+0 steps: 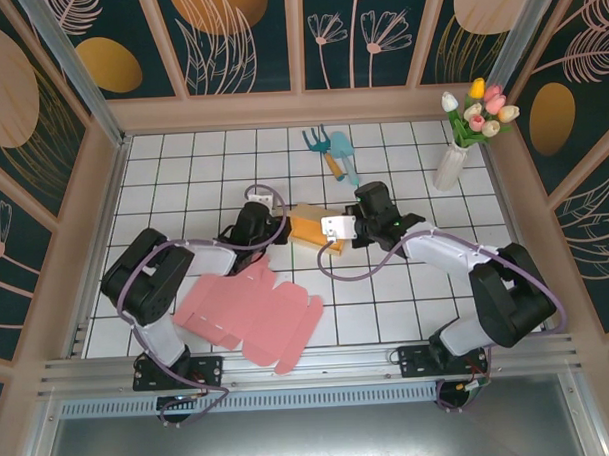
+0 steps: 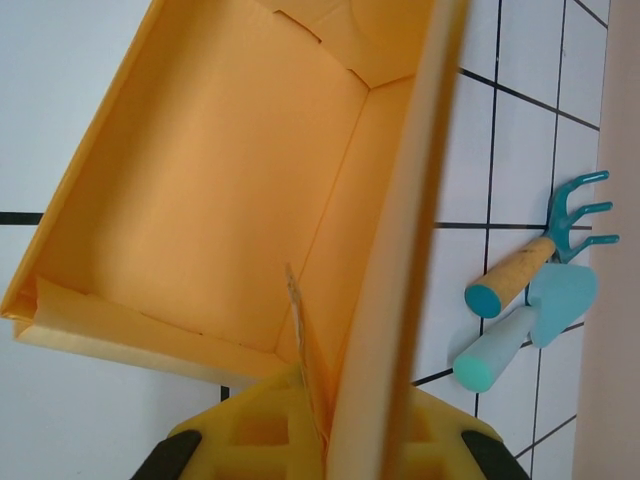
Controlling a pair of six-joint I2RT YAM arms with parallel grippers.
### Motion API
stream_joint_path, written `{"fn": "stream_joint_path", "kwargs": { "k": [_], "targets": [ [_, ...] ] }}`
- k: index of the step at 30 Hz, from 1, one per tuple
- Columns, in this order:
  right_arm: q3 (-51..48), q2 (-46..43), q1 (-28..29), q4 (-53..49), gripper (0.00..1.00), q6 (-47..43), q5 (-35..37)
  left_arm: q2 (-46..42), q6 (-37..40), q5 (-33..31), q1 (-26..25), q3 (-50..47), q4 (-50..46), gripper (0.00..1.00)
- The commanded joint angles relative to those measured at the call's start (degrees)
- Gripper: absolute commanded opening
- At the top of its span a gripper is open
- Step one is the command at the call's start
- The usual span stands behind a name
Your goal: Fold the paper box
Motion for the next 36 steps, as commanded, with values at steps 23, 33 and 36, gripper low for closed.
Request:
{"fn": "stream_joint_path", "kwargs": {
  "k": [23,33,36],
  "targets": [
    [-0.23,3.11,5.11,-10.49,0.28,0.75,8.50,-31.87,-0.57,-9.29,-0.87,-10.06,-8.90,0.20],
    [-1.30,3.20,7.40,-11.24,0.35,1.11,12.46,-12.47,2.46,-8.28,-2.96,3.34,-9.36,0.19],
    [-1.11,3.33,7.70,-12.06,0.35,1.11,13.21,-7.99,3.18,-8.90,-4.13,4.75,-8.95,0.19]
  ]
}}
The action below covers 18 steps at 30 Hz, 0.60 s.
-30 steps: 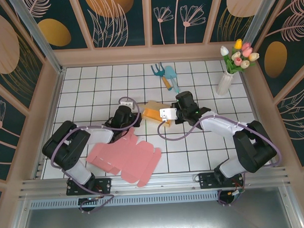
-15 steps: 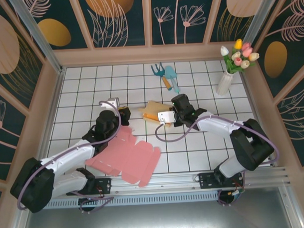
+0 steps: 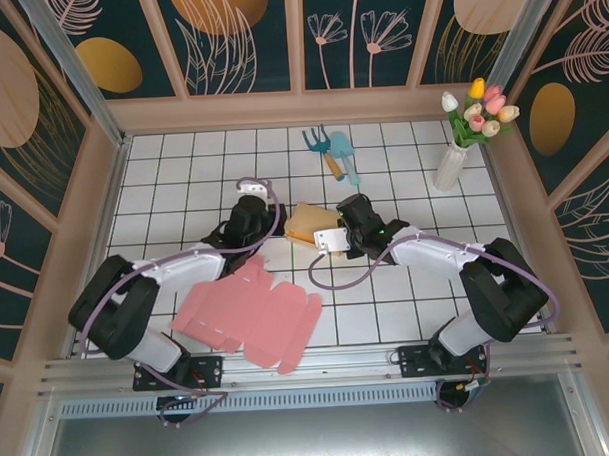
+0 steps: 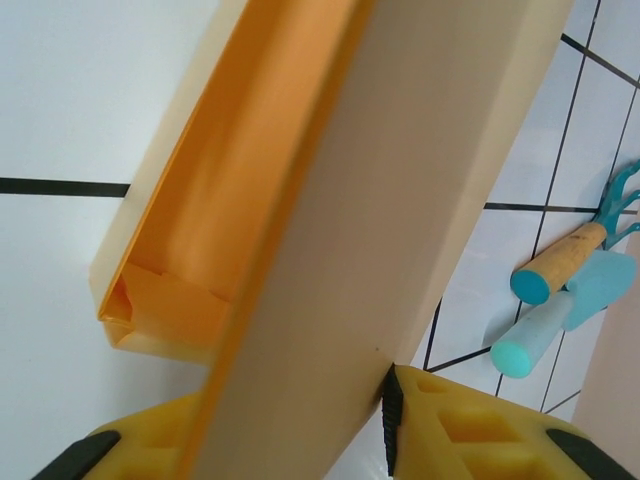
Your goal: Fold the paper box
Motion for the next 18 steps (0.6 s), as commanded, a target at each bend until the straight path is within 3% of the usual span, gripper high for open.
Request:
{"fn": "stream_joint_path", "kwargs": {
  "k": [1,10,18],
  "targets": [
    [-1.36,0.97,0.65,-8.31,0.36,0.63,1.35,3.69,1.77,-0.40,-1.34,1.45,0.49,0.19],
    [0.89,-1.26,1.88,-12.18,0.42,2.80,-0.16,11.17,2.87,-3.02,-2.02,1.29,2.19,0.19],
    [3.49,-9.30,1.89,-19.11,0.52,7.05,-5.02,12.52,3.13,-4.54,-2.03,1.49,2.41,0.19]
  ]
}}
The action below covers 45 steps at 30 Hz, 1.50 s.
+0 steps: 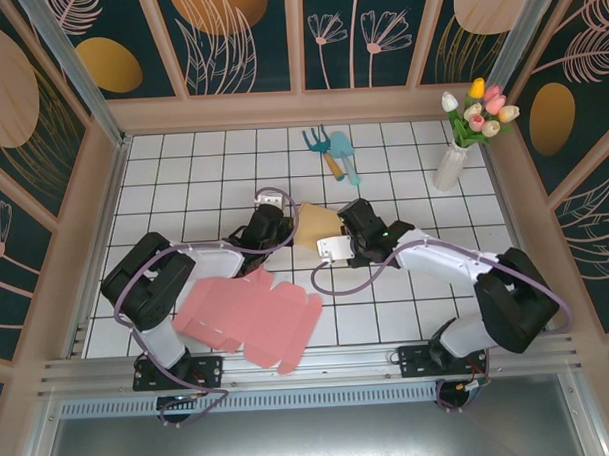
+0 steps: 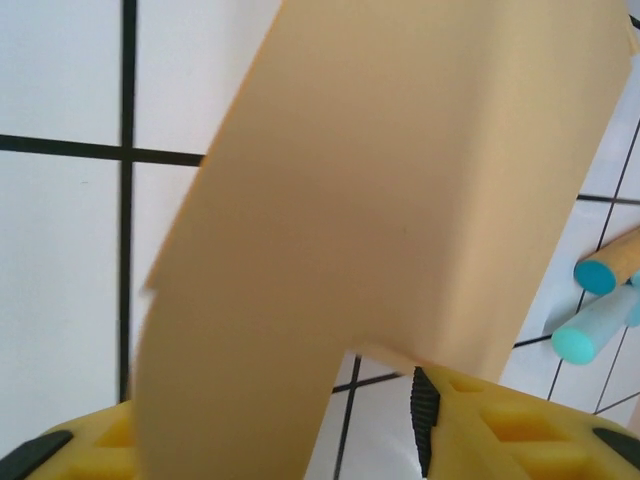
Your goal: Fold the paper box
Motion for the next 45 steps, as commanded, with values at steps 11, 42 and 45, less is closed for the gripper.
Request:
{"fn": "stream_joint_path", "kwargs": {
  "k": [11,42,45],
  "targets": [
    [-0.63,-18.24,-0.30,6.15,0.55,28.98,-14.99,2.16,0.76,-0.95,-0.19,1.73,-0.71,0.19],
    [-14.99,10.37,-3.37,36.39,0.46,96.12,10.19,-9.27,-1.14,-0.13,-0.27,-5.32,1.12,0.31],
    [-14.51,8.98,-3.39,35.38,0.46,95.38,8.71,-14.30,-2.65,0.70,-0.26,-6.72,-0.24,0.38]
  ]
}}
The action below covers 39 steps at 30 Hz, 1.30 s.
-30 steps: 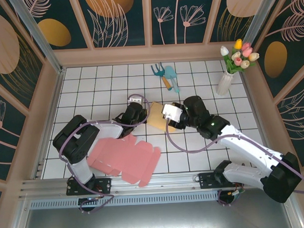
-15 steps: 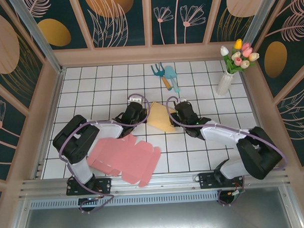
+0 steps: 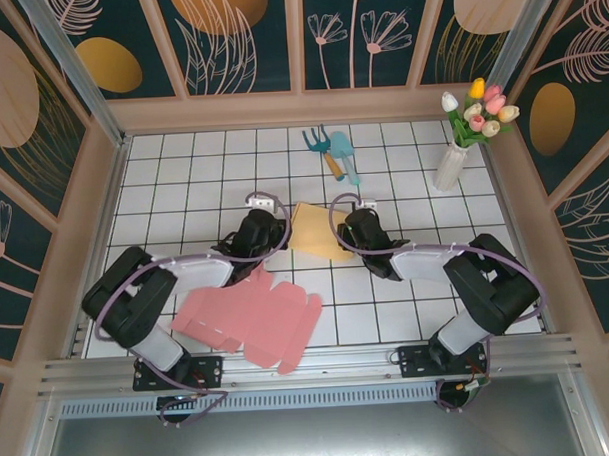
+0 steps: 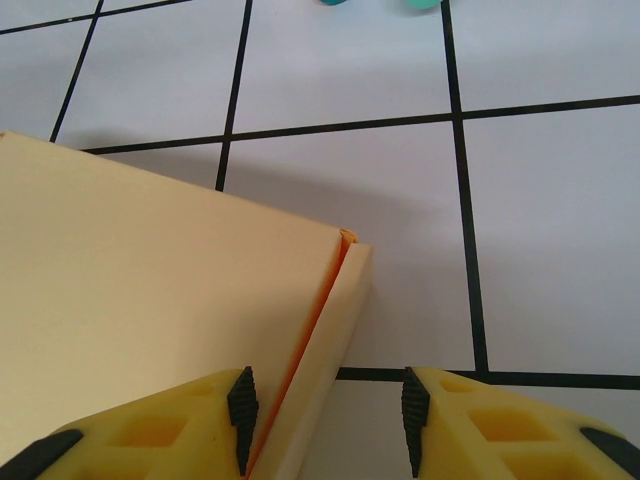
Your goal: Fold the paper box
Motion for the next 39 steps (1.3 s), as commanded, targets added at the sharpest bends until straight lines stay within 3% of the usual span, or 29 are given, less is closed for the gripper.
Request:
{"fn": "stream_joint_path", "kwargs": {
  "k": [1,5,8,12,17,25,33,39],
  "targets": [
    [-1.24,-0.20,-0.25,-3.47,0.46,0.39,-1.23,-5.72,-2.32,1.46,-0.07,-1.81,-0.89,0.40],
    [-1.41,-0.98,-0.14,-4.42,0.46,1.26,-1.84,-7.21,-9.05,3.23,-0.13,-2.80,-1.36,0.44],
    [-3.60,-0.85,-0.18,-0.11,0.46,1.52,-4.16,-4.12,-17.68,0.27,-0.12,3.28,-11.90,0.50],
    [-4.80,0.19,-0.14,3.24,0.46,1.48,-6.18,4.51,-24.31,-2.23,-0.12,14.37,-27.77,0.48],
    [-5.07,1.81,-0.38,4.45,0.47,0.19,-5.80,6.53,-28.45,0.62,-0.09,14.61,-29.51,0.49],
    [-5.32,2.16,-1.87,5.48,0.47,-1.36,-6.62,7.10,-30.14,-3.33,-0.11,15.76,-35.23,0.49],
    [-5.24,2.82,-3.14,5.87,0.47,-2.14,-8.73,10.18,-28.98,-1.40,-0.47,18.97,-35.61,0.47],
    [-5.55,2.50,-3.98,5.94,0.47,-2.41,-9.63,7.27,-28.50,-14.29,-1.37,20.56,-41.75,0.48]
  ]
}}
